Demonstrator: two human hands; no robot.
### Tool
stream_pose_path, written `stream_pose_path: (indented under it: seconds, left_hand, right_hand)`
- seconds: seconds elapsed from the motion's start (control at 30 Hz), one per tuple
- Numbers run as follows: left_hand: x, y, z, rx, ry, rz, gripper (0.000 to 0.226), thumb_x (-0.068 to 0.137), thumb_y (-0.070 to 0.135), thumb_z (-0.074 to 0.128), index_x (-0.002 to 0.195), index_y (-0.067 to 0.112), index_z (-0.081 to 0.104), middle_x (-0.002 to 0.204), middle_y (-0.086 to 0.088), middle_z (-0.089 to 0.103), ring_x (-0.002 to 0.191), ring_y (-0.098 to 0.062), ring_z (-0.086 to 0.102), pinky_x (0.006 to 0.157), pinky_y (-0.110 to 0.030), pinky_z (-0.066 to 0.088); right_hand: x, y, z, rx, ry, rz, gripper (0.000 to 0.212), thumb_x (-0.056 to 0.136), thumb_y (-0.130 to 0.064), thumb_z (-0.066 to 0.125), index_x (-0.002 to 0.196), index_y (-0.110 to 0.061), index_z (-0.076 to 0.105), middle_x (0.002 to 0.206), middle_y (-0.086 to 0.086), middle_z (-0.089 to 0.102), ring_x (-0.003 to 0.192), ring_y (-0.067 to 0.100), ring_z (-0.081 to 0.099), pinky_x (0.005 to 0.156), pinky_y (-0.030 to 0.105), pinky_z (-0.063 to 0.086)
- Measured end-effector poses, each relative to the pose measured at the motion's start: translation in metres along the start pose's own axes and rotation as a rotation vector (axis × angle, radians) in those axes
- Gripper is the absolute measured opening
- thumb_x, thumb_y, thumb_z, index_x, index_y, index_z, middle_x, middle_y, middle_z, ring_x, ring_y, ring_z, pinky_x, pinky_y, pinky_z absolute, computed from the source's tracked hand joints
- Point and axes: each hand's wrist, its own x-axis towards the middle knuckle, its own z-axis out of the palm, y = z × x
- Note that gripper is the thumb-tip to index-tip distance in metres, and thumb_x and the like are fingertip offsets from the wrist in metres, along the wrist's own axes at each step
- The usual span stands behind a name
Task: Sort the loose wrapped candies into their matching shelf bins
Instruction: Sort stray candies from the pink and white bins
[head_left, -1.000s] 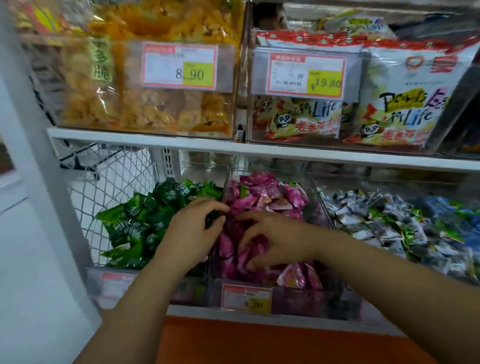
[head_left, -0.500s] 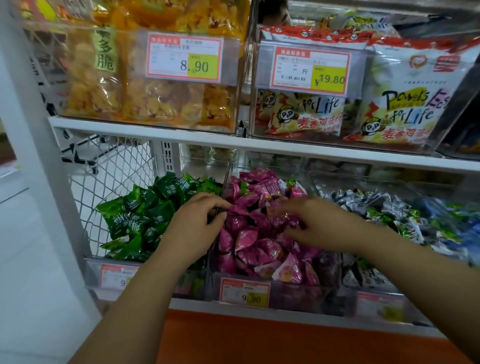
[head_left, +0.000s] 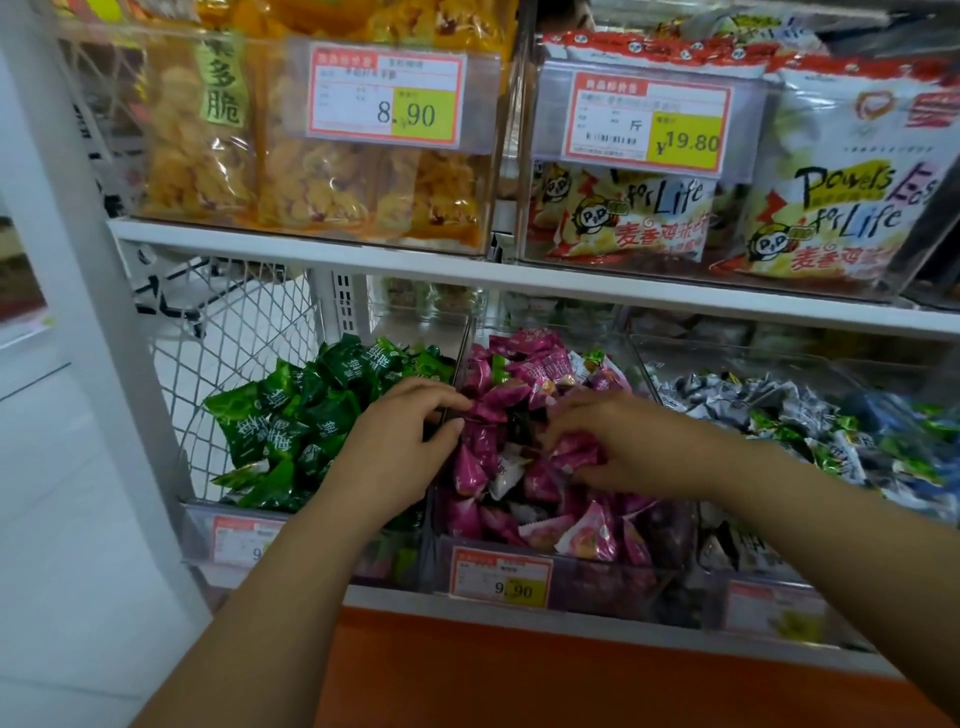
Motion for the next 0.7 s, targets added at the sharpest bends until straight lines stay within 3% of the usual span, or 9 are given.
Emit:
stream_pose_path:
  seconds: [0.2,0.3,0.4,0.5,0.57,0.63,0.7]
  left_hand:
    - [-0.001,0.002,0.000,0.007,0.002,0.000,0.024,0.094,0.022,0.056,0.116,0.025,0.063,0.123,0.012,0.051,0.104,-0.001,0.047,0.094,-0.017,0.035]
    - [-0.002,0.002,0.000,0.018,0.003,0.007,0.024,0.094,0.022,0.056,0.116,0.025,0.064,0.124,0.012,0.050,0.103,0.000,0.046,0.094,-0.016,0.033]
    - [-0.002,0.001,0.000,0.014,-0.005,0.010,0.023,0.094,0.022,0.056,0.115,0.025,0.064,0.123,0.013,0.050,0.103,0.000,0.046,0.095,-0.016,0.034]
    - [-0.001,0.001,0.000,0.020,-0.010,0.005,0.024,0.094,0.023,0.056,0.116,0.026,0.063,0.123,0.013,0.050,0.104,0.000,0.046,0.096,-0.017,0.034]
    - [0.000,0.001,0.000,0.021,-0.009,0.005,0.023,0.094,0.023,0.056,0.116,0.026,0.063,0.122,0.013,0.050,0.103,0.001,0.046,0.094,-0.016,0.034]
    - [-0.001,0.001,-0.001,0.023,-0.010,0.010,0.024,0.094,0.024,0.056,0.116,0.026,0.063,0.123,0.014,0.049,0.103,0.003,0.044,0.093,-0.014,0.032]
    - [-0.003,0.000,-0.001,0.022,-0.020,0.012,0.024,0.094,0.024,0.055,0.117,0.027,0.063,0.125,0.015,0.048,0.103,0.003,0.044,0.093,-0.014,0.032]
  right_hand:
    - [-0.007,0.027,-0.004,-0.147,-0.003,0.215,0.047,0.090,-0.037,0.060,0.135,-0.031,0.049,0.135,-0.003,0.053,0.117,0.018,0.053,0.098,0.035,0.044]
    - [-0.005,0.034,0.000,-0.283,-0.028,0.278,0.049,0.094,-0.047,0.049,0.141,-0.037,0.039,0.148,-0.007,0.039,0.132,0.018,0.041,0.107,0.039,0.030]
    - [-0.008,0.021,-0.006,-0.285,0.026,0.263,0.053,0.092,-0.051,0.050,0.141,-0.037,0.040,0.151,-0.010,0.032,0.136,0.017,0.033,0.109,0.041,0.026]
    - [-0.001,-0.010,-0.007,-0.025,0.177,0.097,0.039,0.091,-0.040,0.059,0.128,-0.028,0.057,0.130,-0.011,0.056,0.111,0.008,0.053,0.100,0.032,0.041]
    - [0.010,-0.032,0.005,0.110,0.056,0.002,0.032,0.091,-0.028,0.061,0.122,-0.022,0.062,0.117,-0.009,0.064,0.097,0.005,0.058,0.090,0.025,0.047]
    - [0.022,-0.035,0.022,0.075,-0.006,-0.028,0.028,0.089,-0.021,0.062,0.116,-0.017,0.065,0.112,-0.002,0.066,0.092,0.012,0.061,0.084,0.031,0.051]
    - [0.028,-0.027,0.030,0.038,0.042,0.039,0.031,0.087,-0.021,0.063,0.116,-0.012,0.062,0.112,0.004,0.064,0.091,0.018,0.059,0.080,0.034,0.050]
